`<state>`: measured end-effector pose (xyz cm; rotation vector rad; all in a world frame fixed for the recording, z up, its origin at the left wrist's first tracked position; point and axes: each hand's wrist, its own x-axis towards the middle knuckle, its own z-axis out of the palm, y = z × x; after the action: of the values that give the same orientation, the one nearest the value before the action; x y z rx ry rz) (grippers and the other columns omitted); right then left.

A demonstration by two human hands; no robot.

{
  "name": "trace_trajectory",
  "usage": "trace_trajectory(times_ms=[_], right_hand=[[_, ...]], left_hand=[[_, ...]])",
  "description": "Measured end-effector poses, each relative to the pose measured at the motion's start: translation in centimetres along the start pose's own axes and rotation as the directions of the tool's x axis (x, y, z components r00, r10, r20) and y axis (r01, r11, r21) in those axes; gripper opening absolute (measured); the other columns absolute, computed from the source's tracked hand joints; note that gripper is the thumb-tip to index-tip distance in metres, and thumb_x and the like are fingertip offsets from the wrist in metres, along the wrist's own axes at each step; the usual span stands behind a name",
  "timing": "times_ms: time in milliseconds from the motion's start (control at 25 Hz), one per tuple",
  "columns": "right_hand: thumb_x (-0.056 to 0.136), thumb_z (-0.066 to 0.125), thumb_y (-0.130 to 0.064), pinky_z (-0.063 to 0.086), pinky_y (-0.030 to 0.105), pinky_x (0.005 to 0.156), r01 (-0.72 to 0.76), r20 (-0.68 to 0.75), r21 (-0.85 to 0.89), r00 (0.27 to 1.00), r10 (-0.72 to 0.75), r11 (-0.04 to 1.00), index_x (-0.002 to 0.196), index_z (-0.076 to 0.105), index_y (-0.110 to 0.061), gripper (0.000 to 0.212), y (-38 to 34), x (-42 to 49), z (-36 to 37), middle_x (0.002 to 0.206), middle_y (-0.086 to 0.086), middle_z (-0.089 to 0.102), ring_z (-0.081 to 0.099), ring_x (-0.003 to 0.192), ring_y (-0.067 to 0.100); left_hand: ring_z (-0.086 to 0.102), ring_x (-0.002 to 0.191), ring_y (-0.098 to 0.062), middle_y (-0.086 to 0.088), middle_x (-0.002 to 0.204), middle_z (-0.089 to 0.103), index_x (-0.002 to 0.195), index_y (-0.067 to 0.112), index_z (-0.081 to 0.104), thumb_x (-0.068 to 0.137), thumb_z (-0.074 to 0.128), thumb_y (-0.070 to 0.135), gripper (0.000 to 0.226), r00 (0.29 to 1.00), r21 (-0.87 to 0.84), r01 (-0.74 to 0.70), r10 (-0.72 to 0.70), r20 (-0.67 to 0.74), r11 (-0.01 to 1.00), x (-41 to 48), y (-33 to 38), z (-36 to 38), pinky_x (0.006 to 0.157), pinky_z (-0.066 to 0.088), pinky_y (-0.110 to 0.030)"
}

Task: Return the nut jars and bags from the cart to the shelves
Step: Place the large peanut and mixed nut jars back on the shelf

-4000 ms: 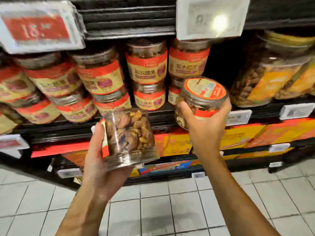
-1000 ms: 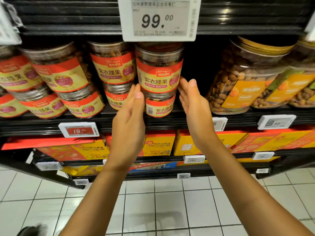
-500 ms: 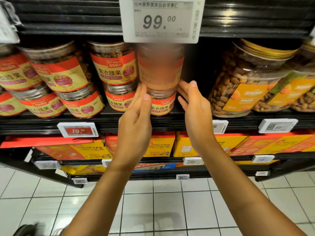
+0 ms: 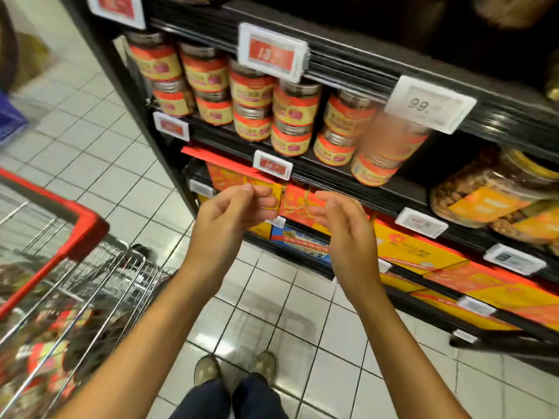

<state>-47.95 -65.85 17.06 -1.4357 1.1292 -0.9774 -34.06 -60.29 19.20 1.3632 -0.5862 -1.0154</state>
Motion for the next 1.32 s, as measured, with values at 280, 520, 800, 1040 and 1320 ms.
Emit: trace_trajectory(times_ms=[280, 520, 800, 1040, 1320], right_hand=[[0.087, 0.041, -0.029, 0.05, 0.018, 0.077, -0.047, 0.588, 0.149, 0.807, -0.051, 0.988, 0.091, 0.063, -0.026, 0.023, -6.9, -10.6, 16.0, 0.092, -0.009, 0.068, 0.067, 0.088, 0.01], [0.089, 0.042, -0.029, 0.052, 0.031, 0.083, 0.048, 0.937, 0.096, 0.333, -0.107, 0.994, 0.089, 0.064, -0.031, 0.023, -8.7, -22.2, 29.5, 0.091, -0.01, 0.069, 0.067, 0.092, 0.018], [0.092, 0.042, -0.029, 0.049, 0.033, 0.083, 0.062, 0.983, -0.039, 0.18, 0.027, 0.997, 0.089, 0.066, -0.034, 0.024, -7.3, -31.8, 41.9, 0.093, -0.008, 0.069, 0.064, 0.09, 0.019], [0.091, 0.042, -0.048, 0.05, 0.024, 0.08, 0.141, 0.977, -0.188, 0.126, 0.17, 0.972, 0.102, 0.064, -0.029, 0.031, -6.1, -33.0, 48.2, 0.095, -0.007, 0.067, 0.062, 0.088, 0.006], [0.096, 0.048, -0.02, 0.034, 0.023, 0.062, 0.523, 0.873, -0.487, 0.305, 0.38, 0.7, 0.091, 0.067, -0.017, 0.02, 0.3, -26.4, 54.5, 0.09, 0.006, 0.066, 0.058, 0.079, 0.02]], left_hand=[[0.066, 0.061, -0.012, -0.002, 0.069, 0.071, 0.087, 0.008, 0.064, 0.1, 0.036, 0.015, 0.031, 0.824, -0.191, -0.05, -0.067, -0.562, 0.98, -15.4, 3.5, -17.4, 0.063, 0.053, -0.02], [0.062, 0.054, -0.008, 0.001, 0.062, 0.069, 0.083, 0.012, 0.064, 0.099, 0.038, 0.013, 0.03, 0.499, -0.256, -0.12, -0.165, -0.851, 0.959, -27.4, 1.6, -30.0, 0.057, 0.049, -0.018], [0.063, 0.055, -0.006, 0.001, 0.062, 0.07, 0.084, 0.009, 0.064, 0.097, 0.043, 0.012, 0.025, 0.38, -0.342, -0.136, -0.27, -0.884, 0.93, -36.4, -0.2, -44.1, 0.056, 0.052, -0.013], [0.06, 0.047, -0.004, 0.002, 0.056, 0.068, 0.079, 0.009, 0.062, 0.096, 0.042, 0.004, 0.027, 0.393, -0.443, 0.027, -0.417, -0.82, 0.896, -36.6, -2.0, -52.0, 0.054, 0.052, -0.012], [0.068, 0.06, -0.008, -0.002, 0.071, 0.073, 0.09, 0.011, 0.066, 0.098, 0.043, 0.015, 0.025, 0.417, -0.553, 0.24, -0.599, -0.684, 0.798, -33.3, -6.9, -57.1, 0.047, 0.049, -0.014]])
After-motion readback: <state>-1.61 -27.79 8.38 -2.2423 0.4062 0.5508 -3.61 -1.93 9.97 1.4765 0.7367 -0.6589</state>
